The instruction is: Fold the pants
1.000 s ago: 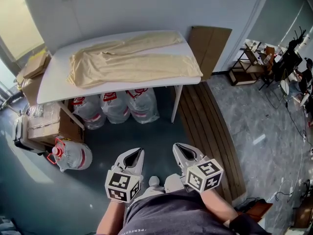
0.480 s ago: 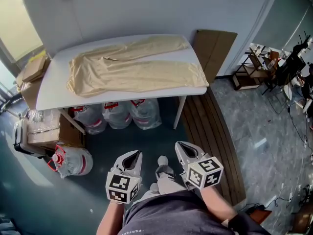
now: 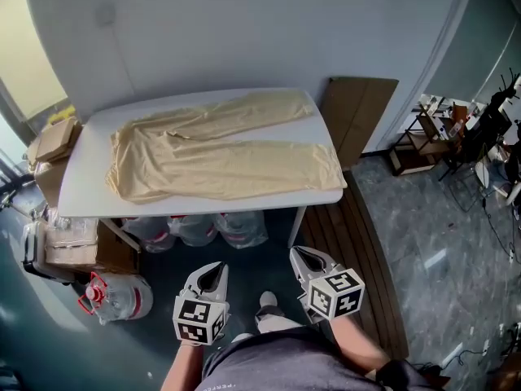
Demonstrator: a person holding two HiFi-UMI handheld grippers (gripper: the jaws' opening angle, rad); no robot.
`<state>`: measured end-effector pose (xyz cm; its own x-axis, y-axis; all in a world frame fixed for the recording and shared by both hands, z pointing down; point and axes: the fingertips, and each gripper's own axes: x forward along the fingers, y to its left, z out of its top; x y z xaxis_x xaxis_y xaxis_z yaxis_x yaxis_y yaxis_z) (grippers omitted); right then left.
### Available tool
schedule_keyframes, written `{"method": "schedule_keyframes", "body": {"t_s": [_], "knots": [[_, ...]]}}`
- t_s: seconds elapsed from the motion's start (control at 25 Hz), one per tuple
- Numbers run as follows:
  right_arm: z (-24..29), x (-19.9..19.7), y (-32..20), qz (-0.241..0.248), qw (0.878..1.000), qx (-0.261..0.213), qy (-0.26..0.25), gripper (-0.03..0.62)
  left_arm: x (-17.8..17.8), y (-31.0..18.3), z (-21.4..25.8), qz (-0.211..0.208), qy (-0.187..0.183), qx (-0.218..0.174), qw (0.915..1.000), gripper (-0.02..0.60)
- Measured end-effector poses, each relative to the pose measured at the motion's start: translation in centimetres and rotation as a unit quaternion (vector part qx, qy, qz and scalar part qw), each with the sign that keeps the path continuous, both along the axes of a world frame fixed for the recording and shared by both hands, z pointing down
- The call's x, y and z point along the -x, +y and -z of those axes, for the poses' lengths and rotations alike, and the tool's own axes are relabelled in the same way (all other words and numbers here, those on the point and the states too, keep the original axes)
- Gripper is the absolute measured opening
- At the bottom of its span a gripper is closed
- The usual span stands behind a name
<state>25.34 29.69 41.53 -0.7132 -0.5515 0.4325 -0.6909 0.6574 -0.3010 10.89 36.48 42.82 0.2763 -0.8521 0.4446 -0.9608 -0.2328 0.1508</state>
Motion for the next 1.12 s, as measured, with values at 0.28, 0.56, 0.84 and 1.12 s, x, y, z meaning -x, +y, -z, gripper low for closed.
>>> {"method": "schedule_keyframes", "body": {"t_s": [0.28,0.56,0.84,1.12], "knots": [[-0.2,-0.6,-7.1,0.002,1.0,-0.008,0.002,-0.002,0.2,-7.1,0.1,0.008,-0.007,-0.001,0.9999,0.002],[-0.9,-1.6,-11.7,-0.006,1.0,-0.003,-0.002,-0.002,-1.0,-12.0,-0.3,-0.007,0.003,0.022,0.9997,0.031],[-2.0,-3.5,-13.7,-0.029,1.0,0.009,0.005,-0.002,-1.3,-13.5,-1.2,-0.013,0.002,0.033,0.9994,0.047],[-3.2,-4.7,-16.5,-0.059,0.998,0.02,0.015,-0.002,-1.0,-16.9,-2.0,-0.036,0.0,0.038,0.9986,0.082]]}}
